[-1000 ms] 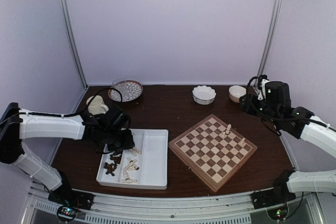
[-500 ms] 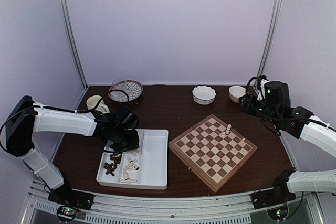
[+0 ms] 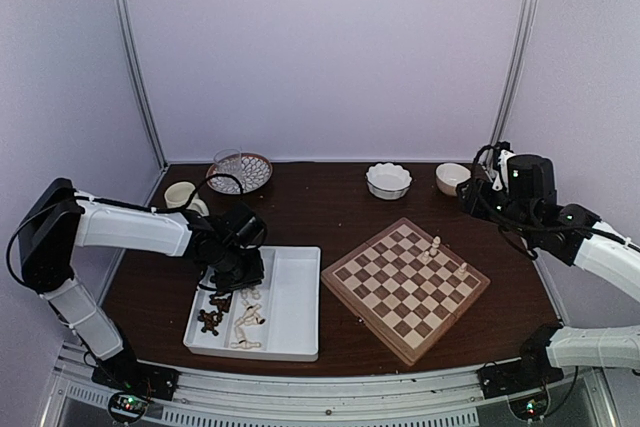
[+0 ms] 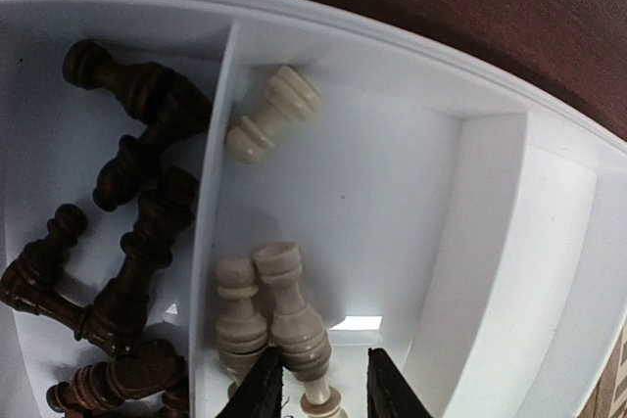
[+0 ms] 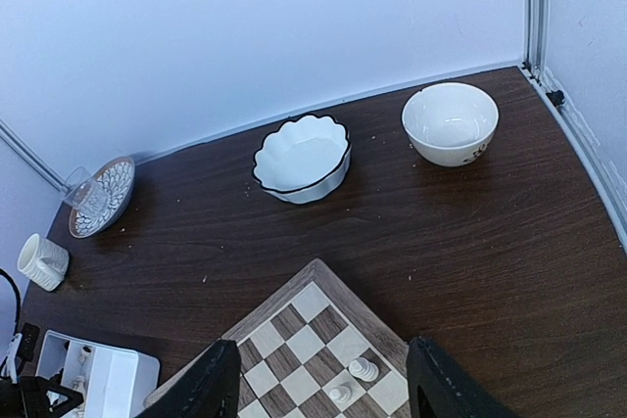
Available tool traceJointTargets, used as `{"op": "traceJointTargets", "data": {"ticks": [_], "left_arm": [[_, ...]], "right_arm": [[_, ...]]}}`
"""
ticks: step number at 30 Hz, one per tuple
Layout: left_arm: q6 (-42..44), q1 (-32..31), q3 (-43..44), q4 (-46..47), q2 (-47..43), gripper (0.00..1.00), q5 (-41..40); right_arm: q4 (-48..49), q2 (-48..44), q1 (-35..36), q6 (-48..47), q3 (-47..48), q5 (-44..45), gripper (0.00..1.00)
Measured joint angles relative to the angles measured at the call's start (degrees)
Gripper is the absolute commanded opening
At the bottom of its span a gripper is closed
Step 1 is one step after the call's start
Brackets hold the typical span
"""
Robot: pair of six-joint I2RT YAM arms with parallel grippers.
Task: Set up the chess pieces on the board
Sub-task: Pick up the chess pile from the storage box.
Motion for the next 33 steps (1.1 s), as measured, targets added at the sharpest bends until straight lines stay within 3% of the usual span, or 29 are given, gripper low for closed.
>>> {"op": "traceJointTargets", "data": {"ticks": [11,25,33], "left_arm": [[-0.20,1.11,0.85,-0.66,1.92,0.28,0.04],[0.59,1.49,3.50,-1.68,5.25,0.07,-3.39],[4.66,1.49,3.58,-4.83,2.23,0.07,-7.48]], "right_arm": [[0.00,0.00,0.00,0.02,0.00,-0.02,0.61],[0.00,-0.02,0.00,0.02,0.00,-0.04,0.61],[0.04,-0.94,0.00,0.00,0.00,-0.61,0.60]]}}
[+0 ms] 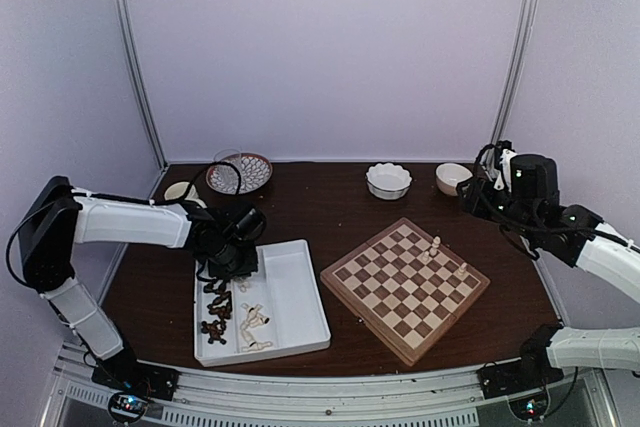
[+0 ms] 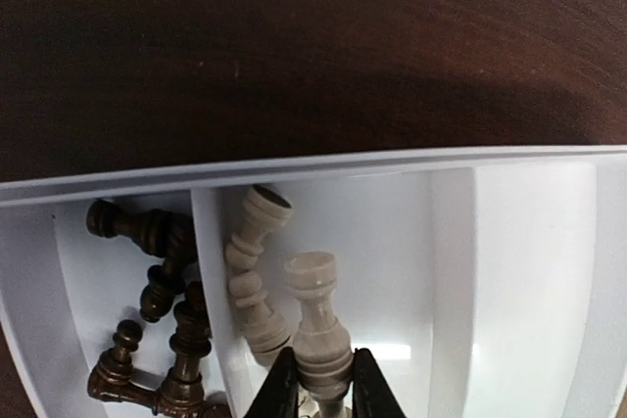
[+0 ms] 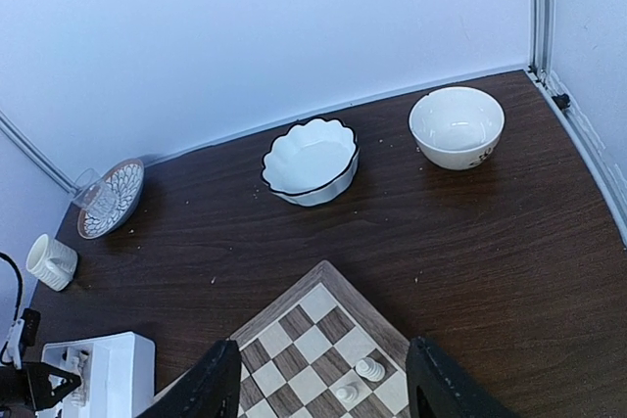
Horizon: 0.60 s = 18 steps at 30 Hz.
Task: Set up the chess pieces on the board
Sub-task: Pick up the chess pile from the storage box.
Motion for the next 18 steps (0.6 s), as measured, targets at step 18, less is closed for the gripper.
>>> {"op": "traceJointTargets", "data": {"ticks": [18], "left_arm": [[29.40,-1.38,-9.55,14.97,-20.74,0.08,19.02]], "right_arm": [[5.81,1.62,1.40,-0.59,-0.92,-13.18,0.62]]}}
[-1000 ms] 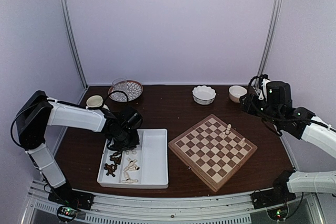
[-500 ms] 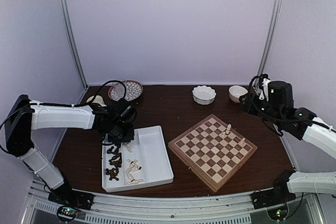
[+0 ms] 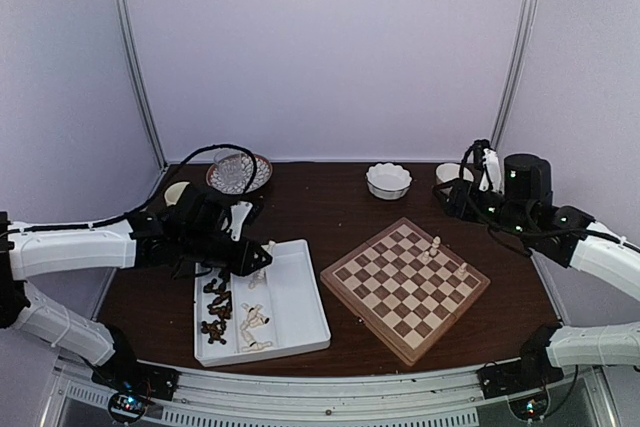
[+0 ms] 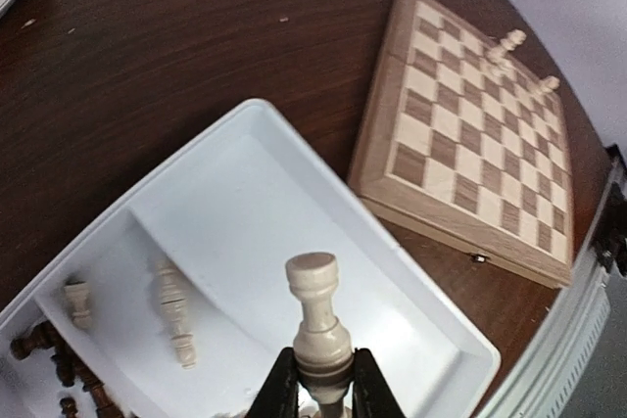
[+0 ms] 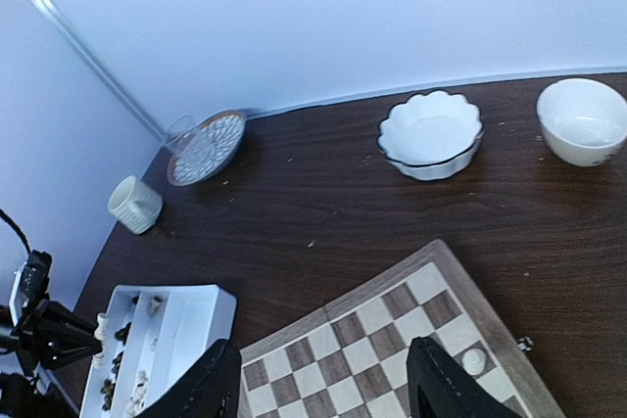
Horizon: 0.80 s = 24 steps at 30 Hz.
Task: Set up the chess pieces on the board
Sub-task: Pick up the chess pile from the storage box, then pass from the left arm to the right
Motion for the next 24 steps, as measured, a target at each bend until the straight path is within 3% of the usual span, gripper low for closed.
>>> {"op": "traceJointTargets", "data": {"ticks": [7,12,17,24], "left_arm": [[9.33,-4.70,-2.97,11.82,-3.41,0.09,12.09],[15.34,-10.10,-1.11,14.95,-2.67,0.08,14.71],[18.23,-11.80,2.03,20.94,-0.61,0.08,15.82],[22.10,-11.78,-0.11,26.91,1.70,0.09,16.39]], "right_arm": [[4.00,3.63,7.61,-2.82,0.48,-8.35,0.68],[6.78,6.56,11.21,-2.91,2.10,-13.86,0.75],[11.85,7.04,11.21,-3.48,0.57,-18.56,0.75],[11.82,9.64,11.74,-7.26,2.10,-28.52,0.58]]}}
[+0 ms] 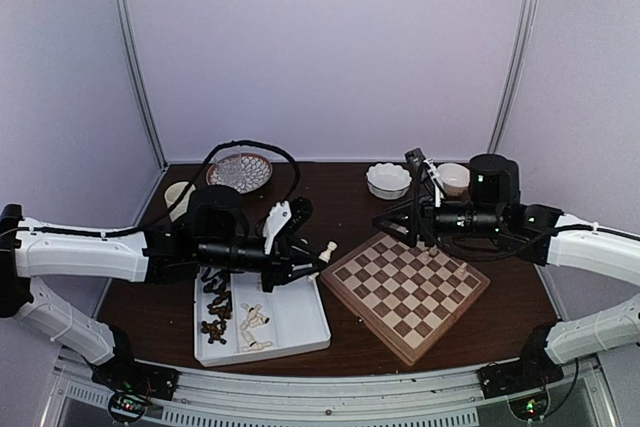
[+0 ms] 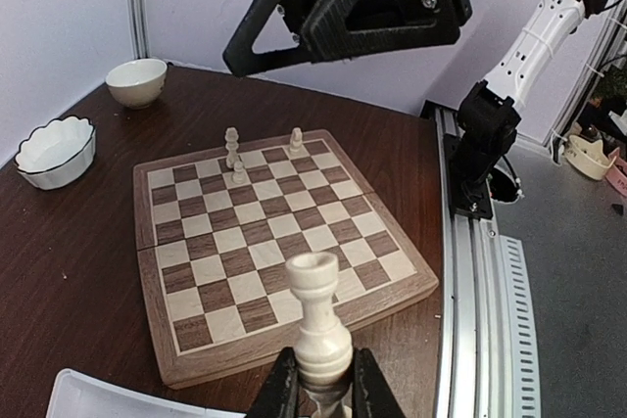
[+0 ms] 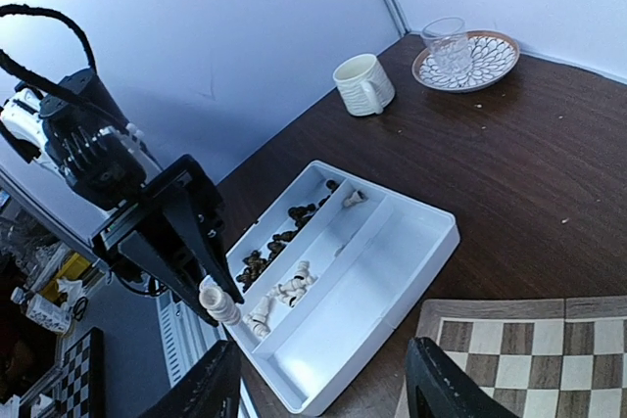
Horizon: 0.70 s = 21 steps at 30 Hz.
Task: Set up the chess pieces on the board
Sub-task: Pass from the left arm to the right
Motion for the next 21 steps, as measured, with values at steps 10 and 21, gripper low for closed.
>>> {"op": "traceJointTargets", "data": {"ticks": [10,21], "left_arm": [[4.11,-0.85,-0.28,-0.59,1.60,0.09,0.11],[5.70,-1.18,0.50,-2.62,3.96,0.09,0.22]], "right_arm": [[-3.67,5.99,7.21,-6.05,4.26,-2.45,0.50],[-8.07,10.51,10.62,-10.38,7.61,-2.03,0.41]]}}
